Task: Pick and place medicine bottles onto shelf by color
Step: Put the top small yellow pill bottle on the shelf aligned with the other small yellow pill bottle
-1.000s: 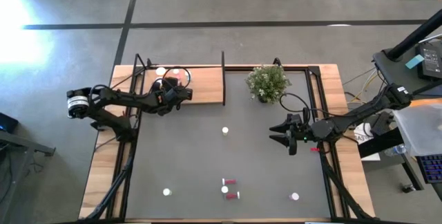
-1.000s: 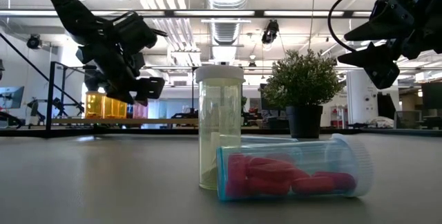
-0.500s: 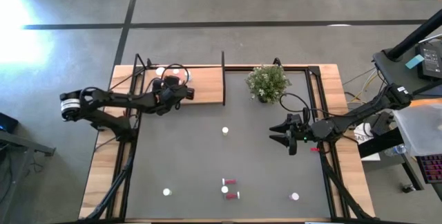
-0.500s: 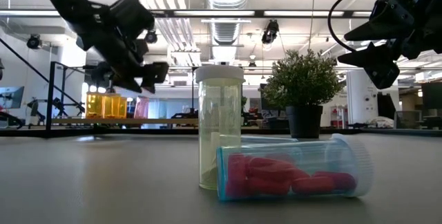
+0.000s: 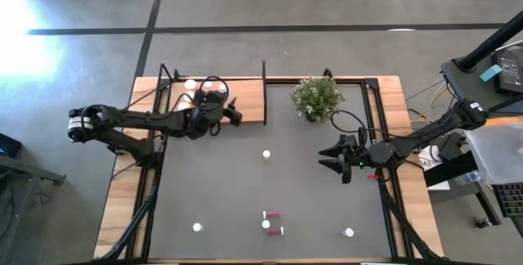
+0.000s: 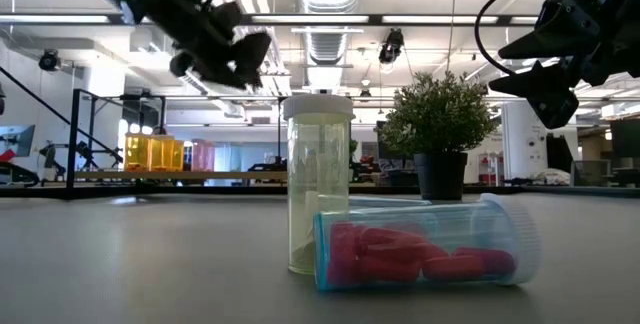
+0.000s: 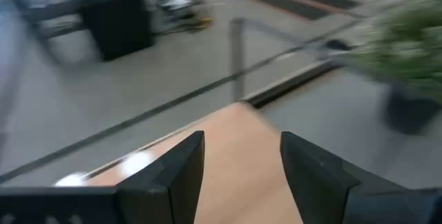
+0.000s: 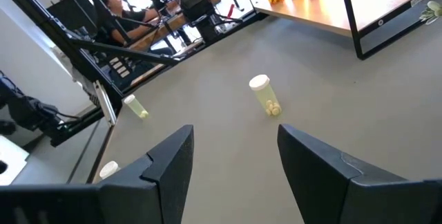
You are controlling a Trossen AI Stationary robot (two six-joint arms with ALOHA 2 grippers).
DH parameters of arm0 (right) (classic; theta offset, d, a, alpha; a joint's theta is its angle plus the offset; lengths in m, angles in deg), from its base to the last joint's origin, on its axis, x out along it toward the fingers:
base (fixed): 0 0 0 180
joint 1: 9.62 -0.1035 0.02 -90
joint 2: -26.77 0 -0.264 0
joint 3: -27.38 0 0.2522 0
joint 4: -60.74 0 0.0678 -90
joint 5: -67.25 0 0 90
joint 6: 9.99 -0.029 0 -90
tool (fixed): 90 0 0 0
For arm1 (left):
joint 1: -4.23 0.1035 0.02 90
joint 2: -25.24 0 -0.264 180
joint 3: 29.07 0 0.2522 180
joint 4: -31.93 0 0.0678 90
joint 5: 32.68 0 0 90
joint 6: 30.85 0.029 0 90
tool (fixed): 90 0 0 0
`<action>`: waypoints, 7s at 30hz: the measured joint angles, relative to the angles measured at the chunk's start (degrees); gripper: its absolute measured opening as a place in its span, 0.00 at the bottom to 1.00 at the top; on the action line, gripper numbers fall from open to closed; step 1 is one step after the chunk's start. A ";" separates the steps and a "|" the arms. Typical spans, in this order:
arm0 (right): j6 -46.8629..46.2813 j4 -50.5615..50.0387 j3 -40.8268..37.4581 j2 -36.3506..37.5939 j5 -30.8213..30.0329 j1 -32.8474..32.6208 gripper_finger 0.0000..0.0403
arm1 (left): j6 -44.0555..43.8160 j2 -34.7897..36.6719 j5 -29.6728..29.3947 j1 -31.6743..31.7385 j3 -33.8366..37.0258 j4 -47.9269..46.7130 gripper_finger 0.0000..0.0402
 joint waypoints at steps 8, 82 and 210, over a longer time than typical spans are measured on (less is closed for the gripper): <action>0.00 0.00 0.00 0.01 -0.02 0.00 0.50 | -2.35 -1.43 21.41 -2.77 -3.53 -1.04 0.43; 0.00 -1.06 0.00 0.01 0.00 -0.01 0.50 | -10.02 -37.38 38.17 -9.84 -38.56 -37.20 0.31; 0.00 -1.11 0.00 0.01 0.00 0.01 0.50 | 9.05 -29.11 41.16 28.59 -37.47 -43.06 0.28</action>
